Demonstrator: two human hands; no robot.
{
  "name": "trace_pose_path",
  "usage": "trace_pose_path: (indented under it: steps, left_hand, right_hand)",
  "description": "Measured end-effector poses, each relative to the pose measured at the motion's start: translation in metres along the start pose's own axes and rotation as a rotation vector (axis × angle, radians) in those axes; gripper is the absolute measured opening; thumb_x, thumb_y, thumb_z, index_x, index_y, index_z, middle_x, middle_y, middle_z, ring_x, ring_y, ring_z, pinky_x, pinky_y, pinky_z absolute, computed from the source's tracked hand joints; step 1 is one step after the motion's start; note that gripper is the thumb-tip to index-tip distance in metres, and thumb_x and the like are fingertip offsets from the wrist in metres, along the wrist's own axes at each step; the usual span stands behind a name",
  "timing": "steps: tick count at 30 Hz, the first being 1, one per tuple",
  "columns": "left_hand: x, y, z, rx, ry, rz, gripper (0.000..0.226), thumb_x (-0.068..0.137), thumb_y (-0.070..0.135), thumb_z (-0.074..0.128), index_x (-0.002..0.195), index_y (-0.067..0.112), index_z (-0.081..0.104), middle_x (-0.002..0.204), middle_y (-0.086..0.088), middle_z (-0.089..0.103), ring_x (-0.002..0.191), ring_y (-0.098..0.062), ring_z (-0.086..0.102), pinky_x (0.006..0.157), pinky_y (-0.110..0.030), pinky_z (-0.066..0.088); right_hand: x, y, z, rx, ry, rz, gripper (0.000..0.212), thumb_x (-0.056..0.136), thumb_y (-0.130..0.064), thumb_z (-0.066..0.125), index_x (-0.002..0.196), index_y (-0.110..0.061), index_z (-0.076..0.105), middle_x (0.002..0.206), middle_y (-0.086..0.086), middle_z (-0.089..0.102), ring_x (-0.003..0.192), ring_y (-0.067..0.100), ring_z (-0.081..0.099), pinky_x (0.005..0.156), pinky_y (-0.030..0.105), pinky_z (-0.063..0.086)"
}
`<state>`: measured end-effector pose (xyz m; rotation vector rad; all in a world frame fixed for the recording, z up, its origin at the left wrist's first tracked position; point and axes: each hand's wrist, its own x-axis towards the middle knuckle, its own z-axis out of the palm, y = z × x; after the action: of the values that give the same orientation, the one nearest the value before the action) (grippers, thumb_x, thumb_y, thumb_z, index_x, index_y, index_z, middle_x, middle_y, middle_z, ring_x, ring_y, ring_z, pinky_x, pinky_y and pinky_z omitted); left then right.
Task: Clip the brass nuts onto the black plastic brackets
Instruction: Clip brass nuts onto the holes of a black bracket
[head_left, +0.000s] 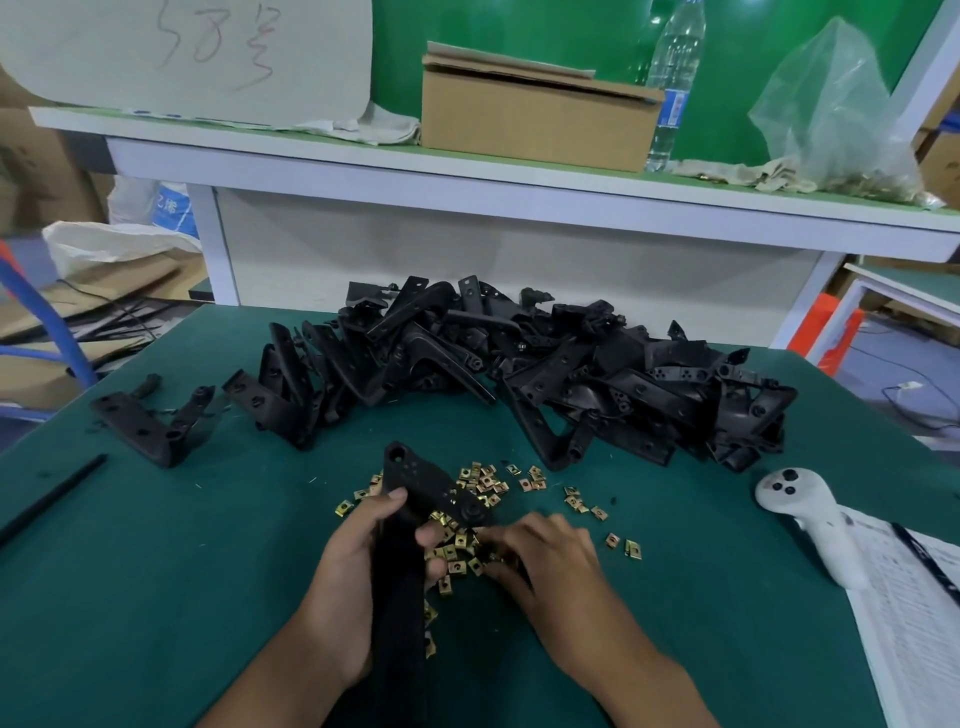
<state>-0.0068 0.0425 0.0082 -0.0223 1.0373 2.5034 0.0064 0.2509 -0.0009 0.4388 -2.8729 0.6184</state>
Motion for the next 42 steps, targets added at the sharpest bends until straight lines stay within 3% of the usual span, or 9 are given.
trace_pose_path:
  steps: [11, 16, 19, 22, 25, 29, 34, 38, 42]
  left_hand:
    - [-0.001, -0.001, 0.003, 0.057, -0.002, 0.032, 0.05, 0.072, 0.039, 0.077, 0.107, 0.022, 0.046, 0.073, -0.002, 0.049, 0.056, -0.021, 0.053, 0.053, -0.026, 0.047]
    - [-0.003, 0.0, 0.007, 0.07, 0.016, 0.024, 0.035, 0.081, 0.035, 0.068, 0.105, 0.021, 0.047, 0.072, -0.002, 0.049, 0.055, -0.022, 0.052, 0.051, -0.027, 0.049]
    - [-0.004, 0.0, 0.01, 0.079, 0.022, 0.035, 0.026, 0.086, 0.034, 0.06, 0.104, 0.02, 0.05, 0.071, -0.003, 0.049, 0.054, -0.022, 0.052, 0.049, -0.027, 0.049]
    - [-0.005, 0.0, 0.012, 0.119, 0.029, 0.053, 0.022, 0.084, 0.037, 0.065, 0.1, 0.023, 0.058, 0.072, -0.002, 0.048, 0.054, -0.021, 0.052, 0.049, -0.027, 0.047]
    - [-0.006, -0.002, 0.016, 0.219, 0.047, 0.064, 0.031, 0.085, 0.051, 0.071, 0.101, 0.025, 0.064, 0.073, -0.001, 0.053, 0.058, -0.02, 0.054, 0.051, -0.027, 0.047]
    - [-0.006, -0.009, 0.024, 0.21, 0.044, 0.175, 0.017, 0.08, 0.032, 0.073, 0.093, 0.02, 0.075, 0.091, -0.008, 0.072, 0.073, -0.02, 0.069, 0.068, -0.027, 0.06]
    - [-0.006, -0.011, 0.029, 0.267, -0.009, 0.191, 0.021, 0.08, 0.019, 0.068, 0.097, 0.008, 0.064, 0.094, -0.02, 0.07, 0.073, -0.023, 0.068, 0.068, -0.028, 0.06]
    - [-0.006, -0.015, 0.031, 0.354, -0.041, 0.193, 0.027, 0.084, 0.015, 0.066, 0.104, -0.001, 0.058, 0.086, -0.017, 0.069, 0.069, -0.021, 0.068, 0.065, -0.031, 0.06]
    - [-0.007, -0.017, 0.031, 0.324, -0.052, 0.171, 0.037, 0.086, 0.017, 0.073, 0.117, 0.004, 0.058, 0.097, -0.02, 0.072, 0.08, -0.03, 0.07, 0.074, -0.037, 0.061]
  right_hand:
    - [0.002, 0.004, 0.002, 0.051, 0.032, 0.1, 0.021, 0.098, -0.048, 0.057, 0.116, -0.039, 0.062, 0.112, -0.023, 0.049, 0.104, 0.0, 0.039, 0.093, 0.018, 0.034]
    - [0.002, 0.001, 0.003, 0.107, 0.075, 0.109, 0.002, 0.1, -0.038, 0.058, 0.099, -0.037, 0.056, 0.105, -0.022, 0.049, 0.1, 0.006, 0.05, 0.086, 0.021, 0.043]
    - [0.003, 0.001, -0.001, 0.176, 0.185, 0.103, 0.013, 0.098, -0.025, 0.064, 0.092, -0.035, 0.058, 0.095, -0.02, 0.057, 0.091, 0.005, 0.056, 0.076, 0.019, 0.046]
    - [0.004, -0.001, -0.006, 0.462, 0.286, 0.159, 0.013, 0.098, -0.024, 0.064, 0.096, -0.037, 0.065, 0.085, -0.02, 0.065, 0.083, 0.004, 0.061, 0.069, 0.011, 0.043]
    - [0.006, -0.003, -0.011, 1.036, 0.132, 0.335, 0.02, 0.101, -0.031, 0.057, 0.109, -0.039, 0.073, 0.081, -0.022, 0.064, 0.079, 0.001, 0.058, 0.074, 0.017, 0.046]
    - [0.009, -0.003, -0.016, 1.521, 0.074, 0.405, 0.012, 0.088, -0.027, 0.068, 0.097, -0.023, 0.076, 0.092, 0.0, 0.062, 0.079, 0.01, 0.054, 0.074, 0.027, 0.049]
    - [0.01, -0.006, -0.02, 1.656, 0.063, 0.408, 0.022, 0.076, -0.026, 0.083, 0.092, -0.017, 0.072, 0.102, 0.011, 0.065, 0.09, 0.026, 0.051, 0.085, 0.041, 0.043]
    - [0.01, -0.009, -0.025, 1.64, 0.021, 0.369, 0.032, 0.084, -0.023, 0.076, 0.116, -0.018, 0.073, 0.107, 0.01, 0.069, 0.097, 0.028, 0.06, 0.096, 0.047, 0.048]
    - [0.008, -0.011, -0.024, 1.657, 0.007, 0.332, 0.016, 0.09, -0.016, 0.066, 0.101, -0.017, 0.078, 0.097, 0.005, 0.073, 0.088, 0.02, 0.069, 0.074, 0.036, 0.06]
